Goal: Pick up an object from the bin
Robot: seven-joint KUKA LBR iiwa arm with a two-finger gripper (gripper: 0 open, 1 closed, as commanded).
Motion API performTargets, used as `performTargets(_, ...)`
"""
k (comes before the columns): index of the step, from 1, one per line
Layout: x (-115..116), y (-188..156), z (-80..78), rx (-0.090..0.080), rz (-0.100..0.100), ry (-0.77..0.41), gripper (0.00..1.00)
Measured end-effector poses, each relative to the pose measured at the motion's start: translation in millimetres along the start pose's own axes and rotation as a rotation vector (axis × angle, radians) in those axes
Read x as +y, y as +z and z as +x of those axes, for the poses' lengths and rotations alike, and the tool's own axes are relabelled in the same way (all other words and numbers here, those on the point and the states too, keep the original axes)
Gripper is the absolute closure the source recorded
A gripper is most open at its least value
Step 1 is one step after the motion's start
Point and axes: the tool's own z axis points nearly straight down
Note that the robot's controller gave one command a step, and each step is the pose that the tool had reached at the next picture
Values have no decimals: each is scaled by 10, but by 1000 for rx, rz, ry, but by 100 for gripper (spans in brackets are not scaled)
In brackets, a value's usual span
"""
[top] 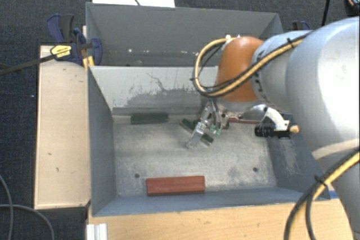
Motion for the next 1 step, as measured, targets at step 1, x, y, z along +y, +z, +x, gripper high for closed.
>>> performTargets(1,-2,-7,-3,-1,1,-7,0)
